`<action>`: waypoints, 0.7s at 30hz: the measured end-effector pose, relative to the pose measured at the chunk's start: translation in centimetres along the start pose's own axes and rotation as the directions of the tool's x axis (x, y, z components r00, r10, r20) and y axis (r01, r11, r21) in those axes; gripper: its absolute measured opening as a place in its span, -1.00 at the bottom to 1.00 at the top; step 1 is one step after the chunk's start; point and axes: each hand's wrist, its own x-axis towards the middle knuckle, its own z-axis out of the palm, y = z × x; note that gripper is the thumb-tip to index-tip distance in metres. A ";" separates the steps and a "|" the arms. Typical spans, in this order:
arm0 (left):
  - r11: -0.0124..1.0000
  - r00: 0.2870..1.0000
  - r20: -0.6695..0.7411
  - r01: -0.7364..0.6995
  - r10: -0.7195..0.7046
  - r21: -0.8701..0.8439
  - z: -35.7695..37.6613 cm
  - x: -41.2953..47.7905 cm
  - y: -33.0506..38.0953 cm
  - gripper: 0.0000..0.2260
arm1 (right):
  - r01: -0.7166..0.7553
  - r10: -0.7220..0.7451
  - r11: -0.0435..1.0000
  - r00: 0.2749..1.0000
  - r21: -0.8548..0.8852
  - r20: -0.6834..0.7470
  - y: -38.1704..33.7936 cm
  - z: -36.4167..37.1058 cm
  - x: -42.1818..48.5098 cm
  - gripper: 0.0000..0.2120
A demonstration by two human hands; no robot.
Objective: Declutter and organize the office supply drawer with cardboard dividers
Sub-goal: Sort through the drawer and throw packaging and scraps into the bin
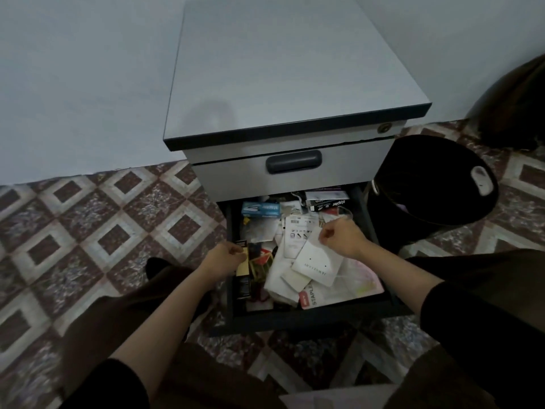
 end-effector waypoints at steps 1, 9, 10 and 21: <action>0.999 0.999 0.031 0.029 -0.029 -0.012 0.3 0.0 -0.1 -0.67 | 0.015 -0.015 1.000 1.000 -0.017 0.000 -0.3 0.1 0.1 -0.81; 0.985 0.959 0.282 -0.056 0.009 0.161 2.4 0.0 1.0 -0.42 | 0.183 -0.099 0.919 0.965 -0.350 0.243 -1.3 0.8 0.8 -0.53; 0.985 0.958 0.288 -0.066 0.017 0.161 2.7 -0.1 1.1 -0.42 | 0.217 -0.099 0.888 0.951 -0.405 0.293 -1.2 1.1 0.9 -0.45; 0.940 0.976 -0.034 -0.197 0.215 0.278 5.2 2.6 -0.1 -0.63 | 0.351 -0.134 0.737 0.914 -0.578 0.384 -0.7 2.5 1.0 -0.24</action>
